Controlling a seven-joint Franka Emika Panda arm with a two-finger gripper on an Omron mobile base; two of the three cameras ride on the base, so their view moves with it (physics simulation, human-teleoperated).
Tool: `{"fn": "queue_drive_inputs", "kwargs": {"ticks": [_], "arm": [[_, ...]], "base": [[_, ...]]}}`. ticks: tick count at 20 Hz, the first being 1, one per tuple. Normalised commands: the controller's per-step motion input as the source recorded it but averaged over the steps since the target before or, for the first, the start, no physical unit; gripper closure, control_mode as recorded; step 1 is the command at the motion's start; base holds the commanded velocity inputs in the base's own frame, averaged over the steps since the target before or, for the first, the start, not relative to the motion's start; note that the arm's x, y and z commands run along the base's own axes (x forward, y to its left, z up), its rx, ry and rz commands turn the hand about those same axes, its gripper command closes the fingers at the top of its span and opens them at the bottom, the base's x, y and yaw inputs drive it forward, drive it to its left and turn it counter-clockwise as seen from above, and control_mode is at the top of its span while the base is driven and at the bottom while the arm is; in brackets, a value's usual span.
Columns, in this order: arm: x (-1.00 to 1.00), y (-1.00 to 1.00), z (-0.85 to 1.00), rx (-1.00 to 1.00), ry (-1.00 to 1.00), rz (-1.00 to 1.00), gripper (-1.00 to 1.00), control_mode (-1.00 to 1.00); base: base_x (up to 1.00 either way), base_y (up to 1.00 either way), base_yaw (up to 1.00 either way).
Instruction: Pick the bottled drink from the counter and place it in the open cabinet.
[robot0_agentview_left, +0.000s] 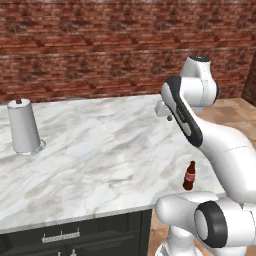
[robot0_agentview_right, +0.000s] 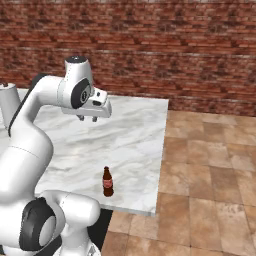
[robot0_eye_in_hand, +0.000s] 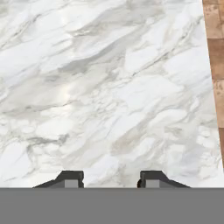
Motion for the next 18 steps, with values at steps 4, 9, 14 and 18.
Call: {"fn": "queue_drive_inputs", "kwargs": {"ticks": [4, 9, 14, 18], "arm": [[0.02, -0.41, -0.18, 0.00, 0.00, 0.00, -1.00, -1.00], [-0.57, -0.69, -0.10, 0.00, -0.16, 0.21, -1.00, -1.00], [-0.89, -0.69, -0.03, 0.02, -0.23, 0.26, -1.00, -1.00], [-0.64, -0.69, -0.05, 0.09, -0.30, 0.33, -1.00, -1.00]], "base": [[0.00, 0.00, 0.00], [0.00, 0.00, 0.00], [0.00, 0.00, 0.00], [0.00, 0.00, 0.00]]}}
